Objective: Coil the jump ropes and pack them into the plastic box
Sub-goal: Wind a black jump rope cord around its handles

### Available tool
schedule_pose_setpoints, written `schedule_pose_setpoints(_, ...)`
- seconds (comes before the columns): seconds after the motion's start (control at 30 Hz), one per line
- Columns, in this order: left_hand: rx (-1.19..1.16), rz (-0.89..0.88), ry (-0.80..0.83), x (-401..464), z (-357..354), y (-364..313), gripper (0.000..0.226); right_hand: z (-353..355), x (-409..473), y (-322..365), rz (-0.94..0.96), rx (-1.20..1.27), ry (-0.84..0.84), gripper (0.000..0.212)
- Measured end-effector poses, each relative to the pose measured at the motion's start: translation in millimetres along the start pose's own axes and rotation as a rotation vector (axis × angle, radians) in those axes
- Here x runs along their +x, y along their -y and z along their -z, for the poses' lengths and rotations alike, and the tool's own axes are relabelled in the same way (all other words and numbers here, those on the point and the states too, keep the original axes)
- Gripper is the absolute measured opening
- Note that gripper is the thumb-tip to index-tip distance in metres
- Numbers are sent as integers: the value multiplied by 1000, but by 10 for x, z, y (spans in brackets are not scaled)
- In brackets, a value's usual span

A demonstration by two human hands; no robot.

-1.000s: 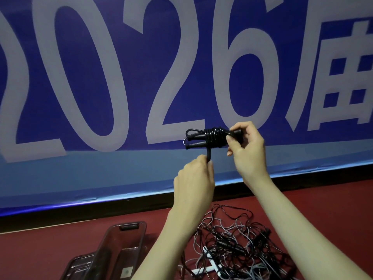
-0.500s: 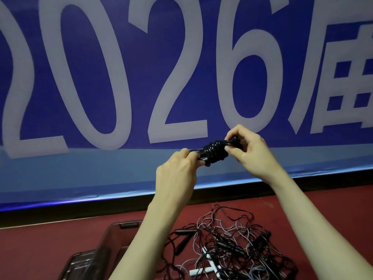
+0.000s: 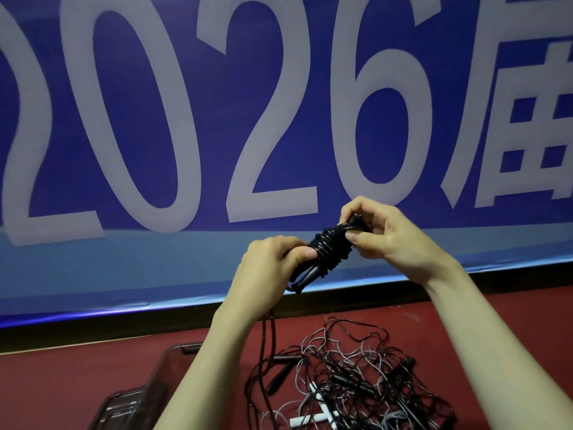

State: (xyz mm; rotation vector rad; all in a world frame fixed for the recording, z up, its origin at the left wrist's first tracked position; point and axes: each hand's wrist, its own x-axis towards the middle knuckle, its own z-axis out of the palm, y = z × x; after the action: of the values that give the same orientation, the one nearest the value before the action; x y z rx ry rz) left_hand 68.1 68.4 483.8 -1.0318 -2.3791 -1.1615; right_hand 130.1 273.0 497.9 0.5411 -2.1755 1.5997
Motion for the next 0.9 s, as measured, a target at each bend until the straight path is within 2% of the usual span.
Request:
schedule_pose_setpoints(0.1, -81, 46, 127, -5, 99, -6, 37, -41, 17, -48, -6, 122, 30, 9)
schedule_pose_setpoints(0.23, -301, 110, 260, -19, 267, 26, 54, -92, 30, -68, -5, 225, 100, 9)
schedule_pose_setpoints(0.33, -450, 90, 287, -43, 306, 28, 60, -95, 33, -56, 14, 292, 149, 10)
schedule_pose_setpoints(0.4, -553, 74, 281, -52, 278, 17, 53, -90, 34, -46, 23, 349, 185, 14)
schedule_pose_setpoints(0.5, -685, 77, 296, -33, 193, 84, 71, -81, 43, -66, 42, 440, 239, 30)
schedule_pose_setpoints(0.6, -790, 73, 327, -48, 140, 58, 58, -75, 49, -81, 38, 483, 225, 33)
schedule_pose_setpoints(0.67, -940, 131, 282, -70, 98, -62, 46, -85, 49, -78, 42, 510, 187, 28)
schedule_pose_setpoints(0.8, -1340, 364, 120, -8, -86, -188, 23, -136, 74, -87, 55, 558, -11, 12)
schedule_pose_setpoints(0.9, -1404, 481, 72, 31, -198, -210, 26, -150, 101, -119, 59, 601, -172, 15)
